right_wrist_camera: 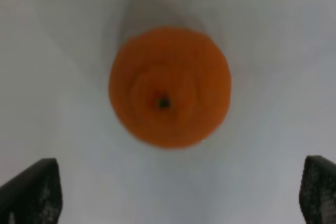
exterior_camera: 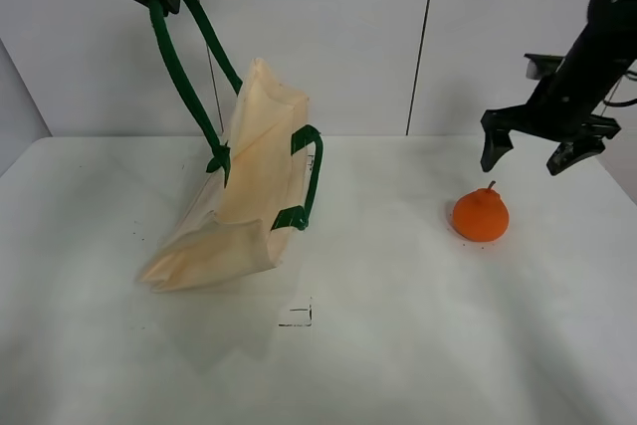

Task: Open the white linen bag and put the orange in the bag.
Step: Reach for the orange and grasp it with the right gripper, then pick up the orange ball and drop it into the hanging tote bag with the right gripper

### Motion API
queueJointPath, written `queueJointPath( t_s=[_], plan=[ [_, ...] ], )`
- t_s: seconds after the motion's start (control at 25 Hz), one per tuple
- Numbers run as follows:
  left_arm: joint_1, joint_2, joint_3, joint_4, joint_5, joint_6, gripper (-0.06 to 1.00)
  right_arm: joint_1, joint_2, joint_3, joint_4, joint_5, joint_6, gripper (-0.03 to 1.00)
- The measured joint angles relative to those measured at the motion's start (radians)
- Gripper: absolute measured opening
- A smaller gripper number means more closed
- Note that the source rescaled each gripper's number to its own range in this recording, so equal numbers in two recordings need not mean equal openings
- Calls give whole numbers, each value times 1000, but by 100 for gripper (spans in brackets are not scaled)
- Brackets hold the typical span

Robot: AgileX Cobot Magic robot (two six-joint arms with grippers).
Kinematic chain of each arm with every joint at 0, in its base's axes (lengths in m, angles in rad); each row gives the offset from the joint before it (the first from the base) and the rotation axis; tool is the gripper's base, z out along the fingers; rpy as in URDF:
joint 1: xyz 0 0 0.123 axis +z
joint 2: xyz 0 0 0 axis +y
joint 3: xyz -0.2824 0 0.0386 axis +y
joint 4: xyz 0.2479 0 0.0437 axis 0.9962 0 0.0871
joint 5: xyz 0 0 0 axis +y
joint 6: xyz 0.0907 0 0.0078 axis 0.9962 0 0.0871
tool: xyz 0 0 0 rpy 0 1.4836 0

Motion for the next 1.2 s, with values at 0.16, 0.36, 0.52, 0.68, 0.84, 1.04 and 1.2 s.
queueJointPath(
  t_s=[0.16,0.36,0.52,0.68,0.84,1.04,1.2],
  plan=[
    [0,0,0,0,0,0,0,0,129,-50,-2,-11,4,100],
    [0,0,0,0,0,1,0,0,219,-51,14,-65,-1,100],
    [0,0,0,0,0,4,0,1,240,-51,30,-84,-4,93],
    [0,0,0,0,0,6,0,3,240,-54,40,-84,-4,50],
    [0,0,0,0,0,7,0,3,237,-63,54,-71,-36,0],
    [0,0,0,0,0,7,0,15,195,-160,95,16,-82,0],
    [0,0,0,0,0,8,0,53,115,-326,161,74,-82,0]
  ],
)
